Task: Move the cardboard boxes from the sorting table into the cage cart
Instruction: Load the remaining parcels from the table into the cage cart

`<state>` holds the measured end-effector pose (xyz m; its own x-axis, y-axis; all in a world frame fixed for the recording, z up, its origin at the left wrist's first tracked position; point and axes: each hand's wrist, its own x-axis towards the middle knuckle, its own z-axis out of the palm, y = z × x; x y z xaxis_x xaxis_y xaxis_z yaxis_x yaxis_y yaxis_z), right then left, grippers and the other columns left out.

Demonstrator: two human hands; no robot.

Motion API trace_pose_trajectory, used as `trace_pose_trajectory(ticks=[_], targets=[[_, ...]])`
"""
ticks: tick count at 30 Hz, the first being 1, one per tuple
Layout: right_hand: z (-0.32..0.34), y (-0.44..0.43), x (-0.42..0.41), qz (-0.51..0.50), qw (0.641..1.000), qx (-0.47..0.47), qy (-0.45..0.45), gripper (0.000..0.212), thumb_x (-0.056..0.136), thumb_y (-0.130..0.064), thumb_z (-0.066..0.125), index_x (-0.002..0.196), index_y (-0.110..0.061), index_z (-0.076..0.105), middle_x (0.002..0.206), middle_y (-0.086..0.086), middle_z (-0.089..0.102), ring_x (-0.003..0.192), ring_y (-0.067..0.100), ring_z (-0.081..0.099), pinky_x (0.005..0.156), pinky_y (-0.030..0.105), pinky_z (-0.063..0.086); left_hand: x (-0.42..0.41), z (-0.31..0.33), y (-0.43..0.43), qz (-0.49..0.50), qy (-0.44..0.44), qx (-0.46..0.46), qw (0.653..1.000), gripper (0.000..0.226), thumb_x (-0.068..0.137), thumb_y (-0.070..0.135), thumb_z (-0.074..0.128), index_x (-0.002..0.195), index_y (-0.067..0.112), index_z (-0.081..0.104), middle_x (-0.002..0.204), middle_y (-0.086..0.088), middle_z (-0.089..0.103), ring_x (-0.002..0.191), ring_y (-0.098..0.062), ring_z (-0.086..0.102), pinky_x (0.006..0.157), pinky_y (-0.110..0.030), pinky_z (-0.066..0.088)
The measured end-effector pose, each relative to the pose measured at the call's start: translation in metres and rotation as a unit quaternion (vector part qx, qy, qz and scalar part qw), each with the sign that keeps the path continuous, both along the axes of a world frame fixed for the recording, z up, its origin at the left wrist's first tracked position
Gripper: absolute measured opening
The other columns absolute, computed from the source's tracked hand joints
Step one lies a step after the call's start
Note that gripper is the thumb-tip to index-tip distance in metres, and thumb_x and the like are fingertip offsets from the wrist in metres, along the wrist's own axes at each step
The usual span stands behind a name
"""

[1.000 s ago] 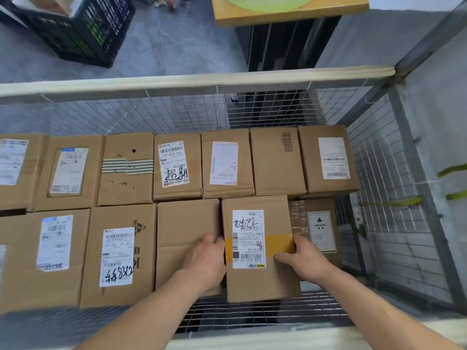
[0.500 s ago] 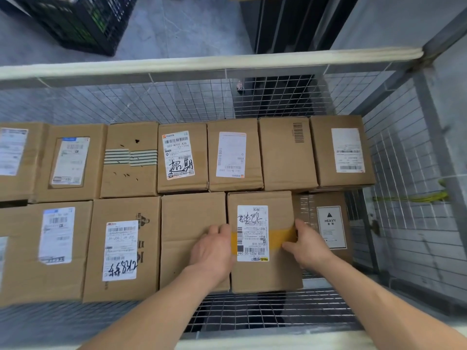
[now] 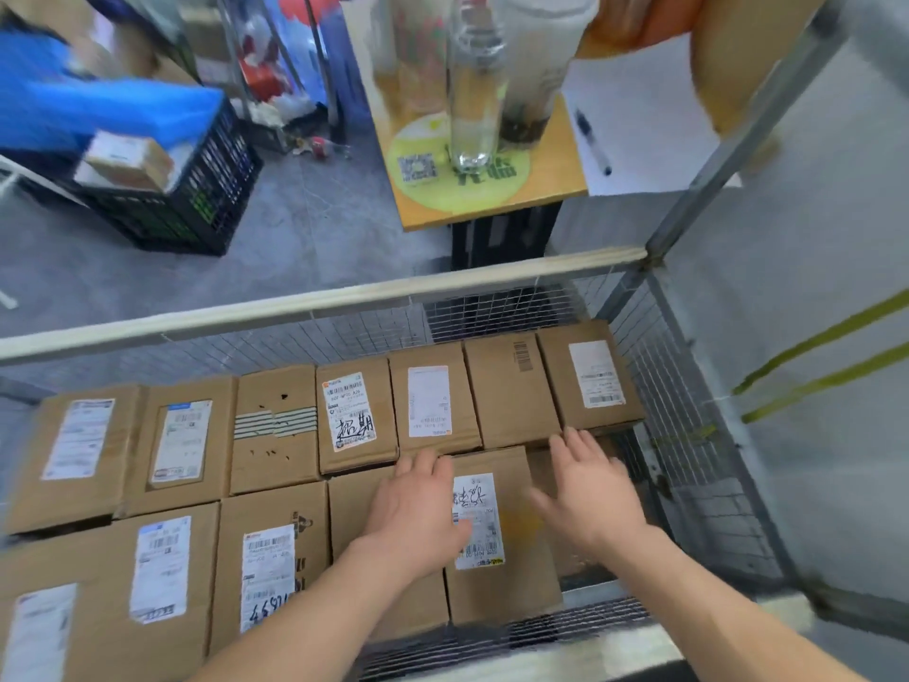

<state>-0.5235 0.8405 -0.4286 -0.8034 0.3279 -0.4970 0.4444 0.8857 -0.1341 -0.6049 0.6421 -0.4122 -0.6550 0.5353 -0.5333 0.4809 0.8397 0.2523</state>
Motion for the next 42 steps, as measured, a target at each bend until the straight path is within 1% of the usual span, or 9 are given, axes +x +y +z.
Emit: trace_pose_trajectory(ticks=[4,9,13,19,26,31,33,37,42], targets=[[0.077,0.002,0.003,-0.014,0.998,0.043,0.053,0.080,0.097,-0.062,0.043,0.159,-0.018,0.018,0.169,0.005,0.013,0.156,0.023,0.008,0.123,0.050,0.022,-0.013,0.072,0.015,-0.052,0.049,0.050,0.996,0.069,0.090,0.046,0.058,0.149,0.021,0.033,0.157,0.001,0.029,0.145,-0.021,0.026,0.115,-0.039,0.031],[0.171,0.002,0.027,-0.078,0.987,0.075,0.123,0.082,0.097,-0.064,0.041,0.161,-0.019,0.016,0.169,0.003,0.016,0.155,0.021,0.011,0.122,0.045,0.025,-0.020,0.153,0.032,-0.125,0.096,0.115,0.981,0.075,0.090,0.052,0.056,0.153,0.021,0.029,0.162,0.001,0.024,0.150,-0.021,0.018,0.121,-0.043,0.025],[0.233,0.004,0.058,-0.137,0.970,0.105,0.170,0.082,0.097,-0.064,0.042,0.160,-0.018,0.018,0.166,0.000,0.026,0.153,0.018,0.020,0.117,0.038,0.032,-0.014,0.215,0.050,-0.196,0.140,0.173,0.955,0.076,0.091,0.054,0.053,0.154,0.019,0.029,0.160,0.002,0.027,0.148,-0.019,0.022,0.117,-0.040,0.028],[0.296,-0.007,0.121,-0.218,0.943,0.132,0.213,0.082,0.097,-0.063,0.046,0.160,-0.017,0.022,0.164,-0.002,0.030,0.152,0.016,0.024,0.119,0.035,0.031,0.024,0.275,0.080,-0.287,0.184,0.245,0.908,0.080,0.091,0.063,0.049,0.156,0.021,0.027,0.161,0.003,0.026,0.151,-0.020,0.019,0.120,-0.042,0.028],[0.348,-0.024,0.218,-0.307,0.906,0.197,0.215,0.076,0.091,-0.062,0.048,0.148,-0.012,0.044,0.152,0.005,0.046,0.144,0.023,0.037,0.110,0.040,0.039,0.109,0.323,0.109,-0.381,0.202,0.304,0.849,0.084,0.092,0.065,0.046,0.158,0.020,0.021,0.164,0.002,0.021,0.154,-0.023,0.011,0.120,-0.042,0.024],[0.374,-0.038,0.311,-0.372,0.876,0.225,0.208,0.091,0.085,-0.068,0.035,0.157,-0.013,0.030,0.165,0.008,0.029,0.153,0.024,0.023,0.121,0.038,0.027,0.190,0.352,0.120,-0.443,0.211,0.329,0.807,0.087,0.090,0.065,0.051,0.158,0.018,0.023,0.164,-0.001,0.023,0.154,-0.023,0.014,0.119,-0.040,0.026],[0.382,-0.051,0.352,-0.396,0.862,0.239,0.207,0.093,0.084,-0.070,0.031,0.157,-0.013,0.030,0.163,0.008,0.032,0.152,0.024,0.026,0.120,0.038,0.028,0.228,0.363,0.120,-0.469,0.211,0.341,0.787,0.087,0.087,0.066,0.052,0.155,0.018,0.028,0.161,0.000,0.029,0.152,-0.022,0.018,0.116,-0.039,0.030],[0.396,-0.082,0.439,-0.437,0.832,0.276,0.203,0.075,0.092,-0.064,0.049,0.151,-0.018,0.037,0.155,0.002,0.042,0.144,0.021,0.037,0.112,0.040,0.037,0.305,0.379,0.116,-0.507,0.202,0.360,0.757,0.087,0.084,0.067,0.052,0.153,0.019,0.030,0.159,0.001,0.031,0.151,-0.023,0.021,0.116,-0.040,0.032],[0.404,-0.127,0.537,-0.496,0.791,0.297,0.199,0.078,0.095,-0.063,0.048,0.157,-0.019,0.029,0.164,0.001,0.030,0.153,0.019,0.021,0.119,0.042,0.029,0.399,0.390,0.102,-0.555,0.173,0.379,0.720,0.085,0.087,0.068,0.049,0.153,0.020,0.028,0.158,0.003,0.031,0.150,-0.022,0.020,0.116,-0.040,0.031]])
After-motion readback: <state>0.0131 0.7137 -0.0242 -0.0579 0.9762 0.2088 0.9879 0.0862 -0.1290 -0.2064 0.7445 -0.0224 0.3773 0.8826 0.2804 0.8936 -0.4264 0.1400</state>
